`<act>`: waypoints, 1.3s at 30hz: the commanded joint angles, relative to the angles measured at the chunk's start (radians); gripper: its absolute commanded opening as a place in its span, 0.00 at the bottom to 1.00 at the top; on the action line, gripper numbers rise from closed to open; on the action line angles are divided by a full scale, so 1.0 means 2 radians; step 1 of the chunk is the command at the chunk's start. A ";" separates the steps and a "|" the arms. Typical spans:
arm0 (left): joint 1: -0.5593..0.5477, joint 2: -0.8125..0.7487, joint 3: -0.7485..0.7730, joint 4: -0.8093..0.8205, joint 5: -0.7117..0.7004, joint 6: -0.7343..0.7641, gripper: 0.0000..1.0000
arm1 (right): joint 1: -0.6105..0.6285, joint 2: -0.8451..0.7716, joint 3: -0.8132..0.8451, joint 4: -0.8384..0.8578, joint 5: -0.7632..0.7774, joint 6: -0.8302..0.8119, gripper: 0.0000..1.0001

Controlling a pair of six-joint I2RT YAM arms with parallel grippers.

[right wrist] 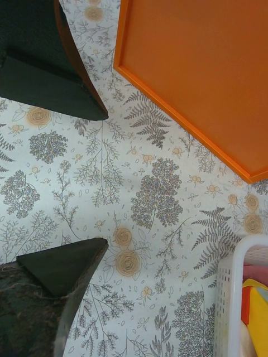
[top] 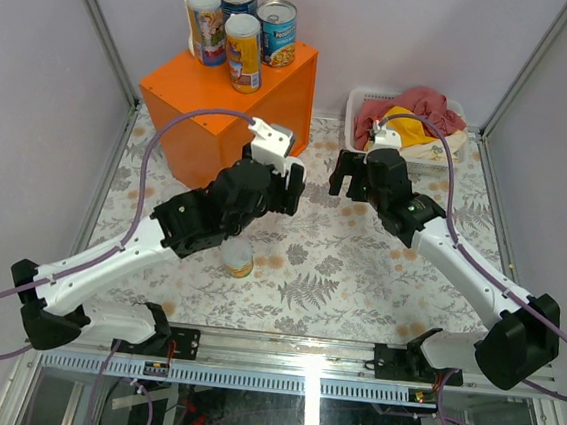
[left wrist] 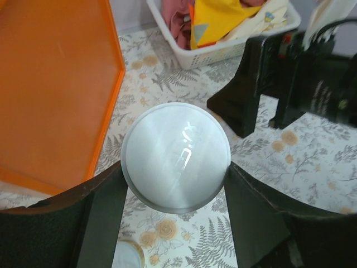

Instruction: Place and organize the canned foods onto the counter

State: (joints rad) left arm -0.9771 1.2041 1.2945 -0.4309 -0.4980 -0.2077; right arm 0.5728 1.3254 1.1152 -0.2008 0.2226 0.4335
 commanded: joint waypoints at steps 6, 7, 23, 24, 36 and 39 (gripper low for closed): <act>0.069 0.036 0.155 -0.040 0.053 0.015 0.00 | 0.004 -0.022 0.008 0.005 0.008 -0.001 0.93; 0.078 0.042 0.170 -0.046 0.055 0.016 0.00 | 0.004 -0.022 0.008 0.005 0.008 -0.001 0.93; 0.193 0.114 0.331 -0.094 0.044 0.007 0.00 | 0.004 -0.031 -0.001 0.007 0.005 -0.001 0.93; 0.197 0.116 0.337 -0.097 0.040 0.009 0.00 | 0.004 -0.031 -0.002 0.008 0.004 -0.001 0.93; 0.283 0.124 0.352 -0.142 0.044 -0.007 0.00 | 0.004 -0.034 -0.007 0.013 -0.004 0.000 0.93; 0.311 0.128 0.353 -0.148 0.060 -0.019 0.00 | 0.003 -0.033 -0.007 0.013 -0.005 0.001 0.93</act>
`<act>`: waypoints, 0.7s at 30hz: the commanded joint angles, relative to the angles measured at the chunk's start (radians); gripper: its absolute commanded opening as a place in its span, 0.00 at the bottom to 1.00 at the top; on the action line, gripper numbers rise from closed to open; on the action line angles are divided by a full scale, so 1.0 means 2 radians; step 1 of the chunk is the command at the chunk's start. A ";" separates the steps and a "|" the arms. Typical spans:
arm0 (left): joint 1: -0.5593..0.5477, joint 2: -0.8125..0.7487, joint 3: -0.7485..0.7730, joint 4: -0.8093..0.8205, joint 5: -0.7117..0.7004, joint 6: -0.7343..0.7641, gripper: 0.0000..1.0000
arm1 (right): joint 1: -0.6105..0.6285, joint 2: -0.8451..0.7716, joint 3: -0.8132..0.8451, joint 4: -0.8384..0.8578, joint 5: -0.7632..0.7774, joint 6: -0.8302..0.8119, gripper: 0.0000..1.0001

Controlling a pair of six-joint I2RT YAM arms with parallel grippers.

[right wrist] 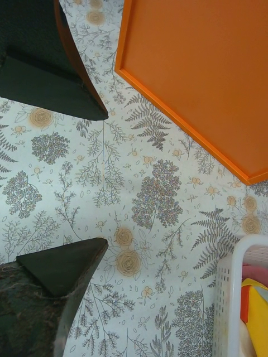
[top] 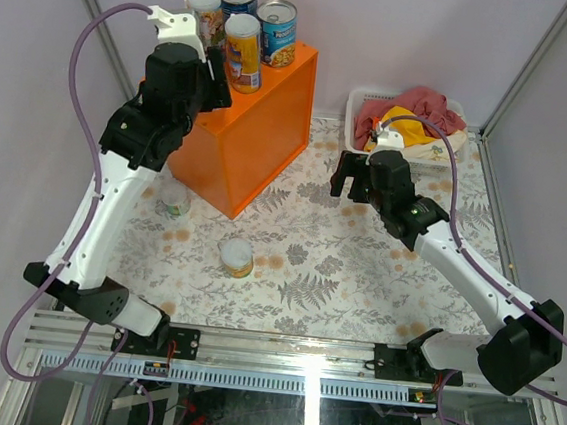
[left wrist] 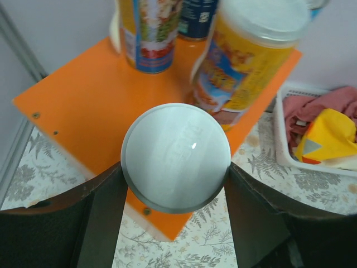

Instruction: Place and organize the canned foods onto the counter

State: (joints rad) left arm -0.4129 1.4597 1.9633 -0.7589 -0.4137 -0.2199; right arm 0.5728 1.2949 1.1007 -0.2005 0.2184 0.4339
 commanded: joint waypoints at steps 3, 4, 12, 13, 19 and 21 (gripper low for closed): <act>0.057 0.008 0.024 0.011 0.031 -0.022 0.00 | 0.004 -0.020 0.000 0.013 -0.005 0.002 0.93; 0.068 0.013 0.029 0.006 0.038 -0.026 0.00 | 0.004 -0.021 -0.001 0.014 -0.005 0.003 0.93; 0.125 0.064 0.077 -0.016 0.073 -0.044 0.00 | 0.004 -0.027 -0.005 0.017 -0.005 0.005 0.93; 0.127 0.068 0.080 -0.015 0.074 -0.046 0.00 | 0.004 -0.027 -0.005 0.017 -0.005 0.005 0.93; 0.132 0.093 0.091 -0.015 0.071 -0.051 0.00 | 0.004 -0.026 -0.004 0.020 -0.006 0.005 0.93; 0.133 0.102 0.100 -0.018 0.066 -0.049 0.00 | 0.004 -0.024 -0.005 0.020 -0.006 0.003 0.93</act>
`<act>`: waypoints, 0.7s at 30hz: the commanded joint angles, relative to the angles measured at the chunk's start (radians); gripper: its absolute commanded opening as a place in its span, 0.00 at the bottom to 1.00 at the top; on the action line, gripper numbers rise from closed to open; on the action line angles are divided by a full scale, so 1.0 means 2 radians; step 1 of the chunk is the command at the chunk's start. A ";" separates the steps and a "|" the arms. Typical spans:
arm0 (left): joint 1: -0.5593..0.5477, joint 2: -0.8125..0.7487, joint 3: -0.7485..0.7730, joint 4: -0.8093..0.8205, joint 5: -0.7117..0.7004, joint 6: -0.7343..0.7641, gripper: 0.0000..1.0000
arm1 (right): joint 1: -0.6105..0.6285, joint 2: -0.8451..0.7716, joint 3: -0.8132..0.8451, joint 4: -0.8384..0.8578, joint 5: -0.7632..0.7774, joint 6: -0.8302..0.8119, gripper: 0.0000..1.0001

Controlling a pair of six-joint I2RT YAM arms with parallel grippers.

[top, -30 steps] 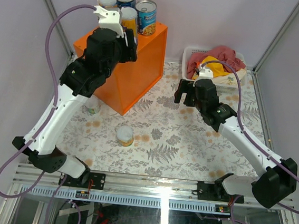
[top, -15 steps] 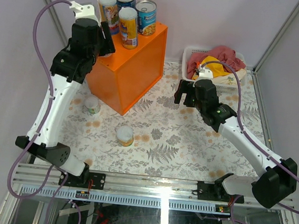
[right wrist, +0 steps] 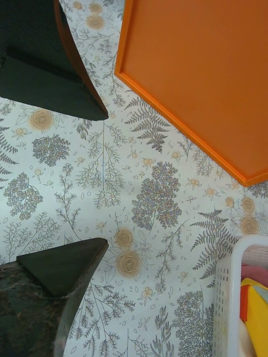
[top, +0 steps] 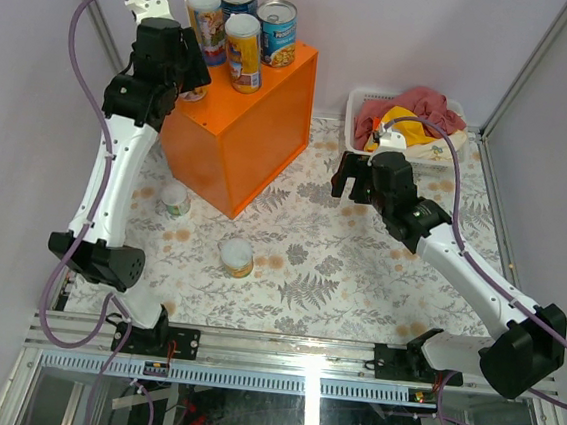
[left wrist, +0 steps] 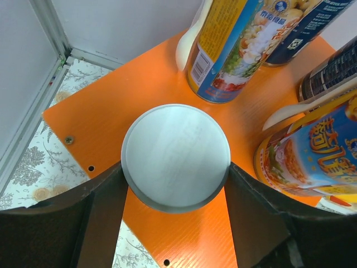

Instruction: Place and organize the canned foods onto the counter

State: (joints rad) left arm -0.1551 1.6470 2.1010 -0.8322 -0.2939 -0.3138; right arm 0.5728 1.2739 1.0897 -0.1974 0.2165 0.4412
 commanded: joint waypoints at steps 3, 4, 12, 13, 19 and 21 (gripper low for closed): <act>0.004 0.018 0.041 0.017 0.001 0.000 0.00 | 0.004 -0.011 0.000 0.020 -0.005 -0.003 0.93; 0.004 0.022 0.043 0.016 0.000 0.001 0.00 | 0.004 -0.009 0.001 0.021 -0.005 -0.005 0.93; 0.004 0.038 0.041 0.013 -0.032 0.014 0.00 | 0.003 0.002 0.002 0.027 -0.003 -0.011 0.94; 0.004 0.040 0.040 0.013 -0.036 0.015 0.00 | 0.003 0.004 0.002 0.027 -0.003 -0.012 0.94; 0.004 0.038 0.007 0.039 -0.059 0.018 0.00 | 0.003 0.010 0.001 0.031 -0.002 -0.014 0.94; 0.004 0.030 -0.018 0.062 -0.069 0.020 0.00 | 0.003 0.011 -0.001 0.032 0.000 -0.015 0.94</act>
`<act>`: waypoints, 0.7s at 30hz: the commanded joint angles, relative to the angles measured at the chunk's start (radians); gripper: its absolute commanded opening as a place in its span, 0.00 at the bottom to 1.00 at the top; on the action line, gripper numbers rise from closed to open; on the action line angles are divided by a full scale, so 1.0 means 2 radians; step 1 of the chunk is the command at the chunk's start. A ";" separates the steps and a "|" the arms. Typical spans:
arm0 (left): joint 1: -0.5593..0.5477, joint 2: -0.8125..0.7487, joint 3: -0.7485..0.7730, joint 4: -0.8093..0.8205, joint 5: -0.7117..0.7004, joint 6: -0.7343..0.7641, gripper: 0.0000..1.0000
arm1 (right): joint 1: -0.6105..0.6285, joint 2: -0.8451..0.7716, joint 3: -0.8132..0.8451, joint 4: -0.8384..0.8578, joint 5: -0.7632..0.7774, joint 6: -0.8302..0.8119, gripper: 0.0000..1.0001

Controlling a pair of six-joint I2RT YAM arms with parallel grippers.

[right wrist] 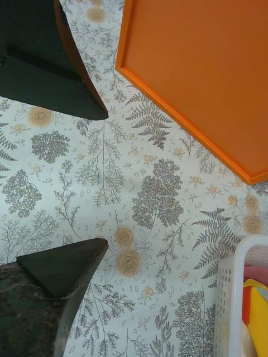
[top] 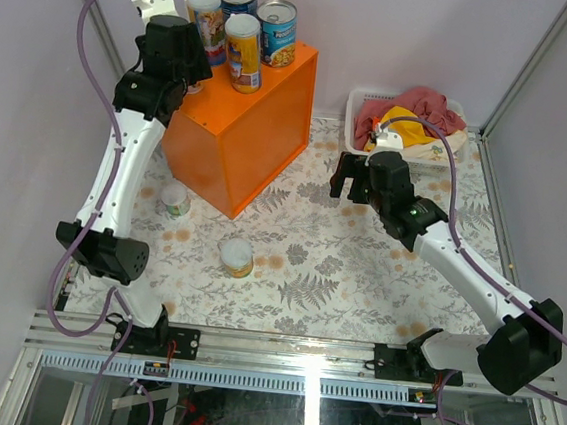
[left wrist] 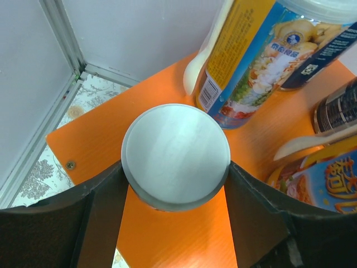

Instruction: Place and organize the canned foods onto the counter

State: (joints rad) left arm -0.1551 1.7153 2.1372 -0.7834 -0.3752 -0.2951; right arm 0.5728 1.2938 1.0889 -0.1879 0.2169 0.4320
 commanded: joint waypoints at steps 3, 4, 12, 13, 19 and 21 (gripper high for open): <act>0.004 -0.014 -0.068 0.065 -0.046 0.013 0.00 | 0.002 0.002 -0.002 0.028 0.000 -0.010 0.94; 0.004 -0.013 -0.073 0.069 -0.047 0.014 0.00 | 0.001 0.002 -0.003 0.029 0.001 -0.010 0.94; 0.004 -0.005 -0.083 0.087 -0.046 0.017 0.01 | -0.002 0.003 -0.005 0.029 0.003 -0.012 0.94; 0.004 -0.004 -0.083 0.088 -0.046 0.018 0.01 | -0.002 0.003 -0.005 0.029 0.003 -0.012 0.94; 0.005 0.000 -0.083 0.091 -0.048 0.020 0.02 | -0.004 0.002 -0.005 0.027 0.004 -0.013 0.94; 0.006 -0.001 -0.086 0.092 -0.052 0.021 0.02 | -0.003 0.002 -0.005 0.026 0.004 -0.013 0.94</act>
State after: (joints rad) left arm -0.1551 1.6855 1.9961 -0.5823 -0.4606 -0.2676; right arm 0.5697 1.2968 1.0775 -0.1738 0.2176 0.4229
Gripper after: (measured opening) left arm 0.628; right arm 0.942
